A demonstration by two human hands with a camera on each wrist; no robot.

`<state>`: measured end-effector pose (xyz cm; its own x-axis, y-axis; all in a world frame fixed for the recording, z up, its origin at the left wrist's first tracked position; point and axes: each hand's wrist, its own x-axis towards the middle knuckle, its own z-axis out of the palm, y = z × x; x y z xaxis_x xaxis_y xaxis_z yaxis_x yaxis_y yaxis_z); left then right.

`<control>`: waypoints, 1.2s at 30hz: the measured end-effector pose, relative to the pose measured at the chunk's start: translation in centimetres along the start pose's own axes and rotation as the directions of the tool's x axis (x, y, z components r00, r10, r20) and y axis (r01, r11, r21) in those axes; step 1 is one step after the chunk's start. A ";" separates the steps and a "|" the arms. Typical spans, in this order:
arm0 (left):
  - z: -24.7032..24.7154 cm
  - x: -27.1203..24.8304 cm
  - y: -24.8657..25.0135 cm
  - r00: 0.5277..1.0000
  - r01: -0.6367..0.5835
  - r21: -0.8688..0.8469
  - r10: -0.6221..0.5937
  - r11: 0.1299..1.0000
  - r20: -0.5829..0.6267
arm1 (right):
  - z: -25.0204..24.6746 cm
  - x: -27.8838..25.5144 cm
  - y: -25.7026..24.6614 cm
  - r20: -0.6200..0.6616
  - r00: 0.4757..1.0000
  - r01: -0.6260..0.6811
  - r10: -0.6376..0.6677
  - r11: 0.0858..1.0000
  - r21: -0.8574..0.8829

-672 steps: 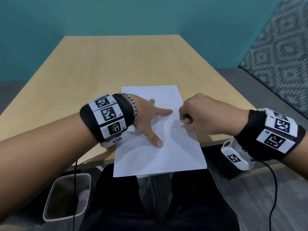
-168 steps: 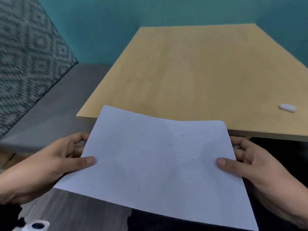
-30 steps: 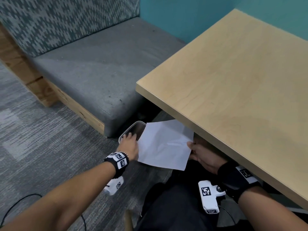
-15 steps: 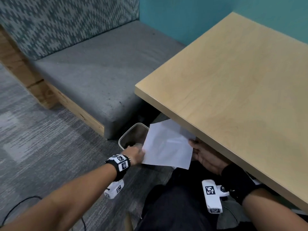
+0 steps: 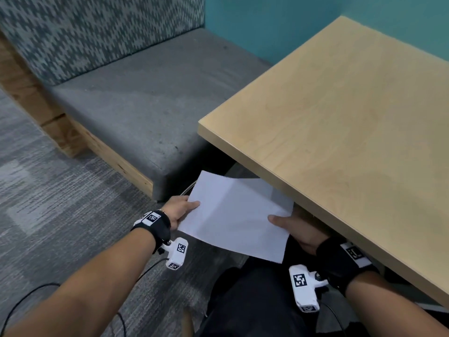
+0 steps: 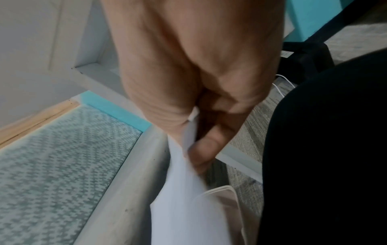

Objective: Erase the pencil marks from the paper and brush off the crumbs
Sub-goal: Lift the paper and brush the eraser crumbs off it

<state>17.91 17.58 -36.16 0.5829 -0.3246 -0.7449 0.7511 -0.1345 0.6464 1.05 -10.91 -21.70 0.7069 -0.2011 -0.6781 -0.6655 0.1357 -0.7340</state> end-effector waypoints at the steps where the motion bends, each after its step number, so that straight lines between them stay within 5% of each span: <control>1: -0.1 0.2 0.2 0.998 -0.022 0.028 0.024 0.999 -0.056 | 0.0 0.3 0.1 -0.035 0.999 -0.025 0.025 1.000 -0.002; 6: -1.3 1.8 0.8 0.934 -0.002 0.252 0.092 0.968 -0.346 | 0.5 1.1 0.1 -0.094 0.994 -0.059 0.058 0.998 -0.011; 10: -1.9 0.7 -0.4 0.929 0.074 0.532 0.135 0.844 -0.343 | 0.7 1.2 -0.5 -0.090 0.993 -0.074 0.074 0.997 0.008; 14: 1.1 -4.8 -1.3 0.970 0.238 0.110 -0.229 0.965 -0.081 | 1.3 0.6 -1.0 -0.062 0.998 -0.007 0.008 1.000 0.024; 16: 2.7 -7.8 -0.8 0.957 0.284 -0.120 -0.273 0.951 0.100 | 1.6 0.3 -1.1 -0.033 0.999 0.000 0.002 0.998 0.064; 19: 4.1 -10.4 0.1 0.988 0.143 -0.422 -0.101 0.895 0.120 | 2.7 -0.7 -1.5 0.034 0.999 -0.002 -0.001 0.998 0.063; 22: 4.4 -11.9 0.9 0.997 -0.054 -0.481 0.074 0.875 0.022 | 3.7 -2.2 -1.6 0.098 0.995 0.000 -0.002 1.000 0.016; 26: 2.2 -14.2 2.3 0.973 -0.228 -0.332 0.224 0.915 -0.050 | 3.3 -3.9 -2.2 0.117 0.992 0.038 -0.037 0.999 -0.005; 30: -0.8 -16.9 3.3 0.970 -0.239 -0.158 0.244 0.958 0.016 | 2.3 -4.0 -4.3 0.140 0.987 0.061 -0.081 0.988 0.139; 36: -3.8 -21.6 4.3 0.966 -0.220 -0.035 0.223 0.975 0.128 | 7.9 -5.4 -5.6 0.243 0.967 0.116 -0.070 0.977 -0.179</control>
<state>9.72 27.59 -17.87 0.6911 -0.4637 -0.5544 0.6146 -0.0265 0.7884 2.84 -2.93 -14.25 0.7887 0.0320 -0.6140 -0.6114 -0.0644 -0.7887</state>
